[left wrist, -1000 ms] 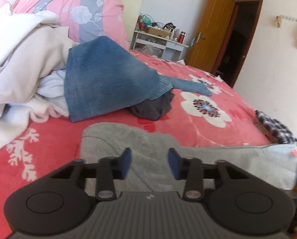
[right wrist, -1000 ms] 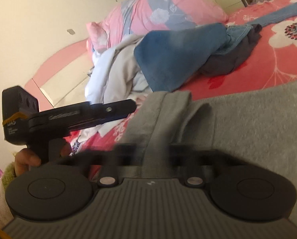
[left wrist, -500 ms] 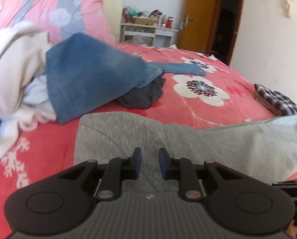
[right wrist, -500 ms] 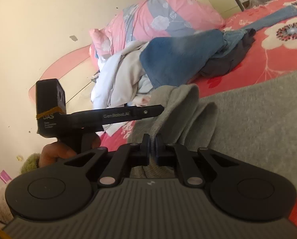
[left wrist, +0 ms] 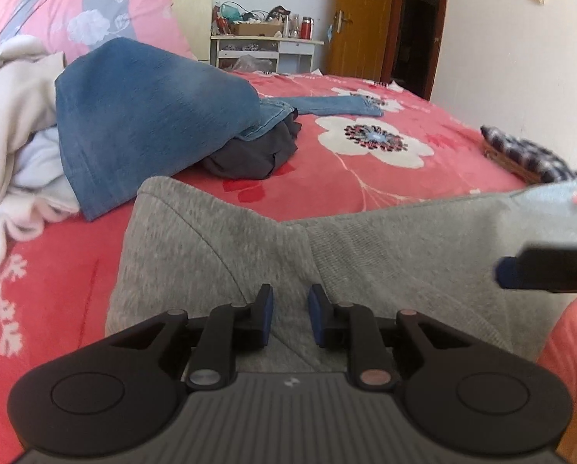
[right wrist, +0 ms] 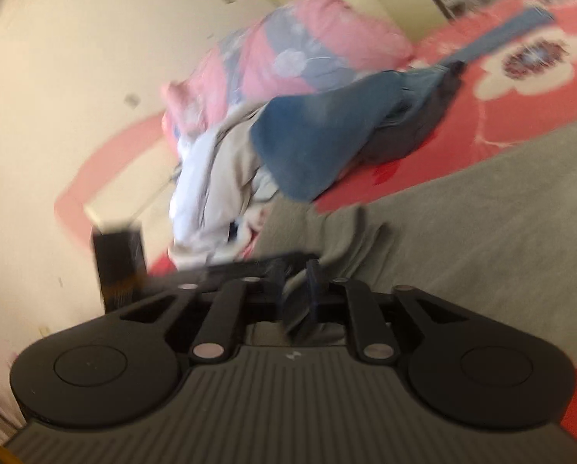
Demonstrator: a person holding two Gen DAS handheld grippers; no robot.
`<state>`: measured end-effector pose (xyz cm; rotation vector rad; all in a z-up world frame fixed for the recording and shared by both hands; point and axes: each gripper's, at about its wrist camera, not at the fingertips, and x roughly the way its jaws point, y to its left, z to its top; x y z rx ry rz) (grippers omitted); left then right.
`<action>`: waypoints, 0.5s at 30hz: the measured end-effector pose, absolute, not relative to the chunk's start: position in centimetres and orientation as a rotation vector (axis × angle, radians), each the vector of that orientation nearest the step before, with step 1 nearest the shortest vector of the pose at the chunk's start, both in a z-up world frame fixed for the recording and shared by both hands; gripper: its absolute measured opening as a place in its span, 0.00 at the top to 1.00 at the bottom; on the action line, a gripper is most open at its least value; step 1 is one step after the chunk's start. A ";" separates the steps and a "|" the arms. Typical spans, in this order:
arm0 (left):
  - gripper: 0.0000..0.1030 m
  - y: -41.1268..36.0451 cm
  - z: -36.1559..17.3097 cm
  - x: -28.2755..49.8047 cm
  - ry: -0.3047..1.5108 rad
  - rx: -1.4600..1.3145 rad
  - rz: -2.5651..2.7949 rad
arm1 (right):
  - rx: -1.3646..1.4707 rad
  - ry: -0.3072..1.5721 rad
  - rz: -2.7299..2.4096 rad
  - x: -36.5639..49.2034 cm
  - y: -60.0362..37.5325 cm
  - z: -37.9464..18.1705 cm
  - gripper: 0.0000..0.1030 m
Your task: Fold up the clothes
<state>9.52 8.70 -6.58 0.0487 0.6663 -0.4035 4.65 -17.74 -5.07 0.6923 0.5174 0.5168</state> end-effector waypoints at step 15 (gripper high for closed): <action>0.78 12.0 -9.3 9.1 0.558 -0.154 -0.474 | 0.981 0.991 0.580 13.4 -16.1 -8.5 0.20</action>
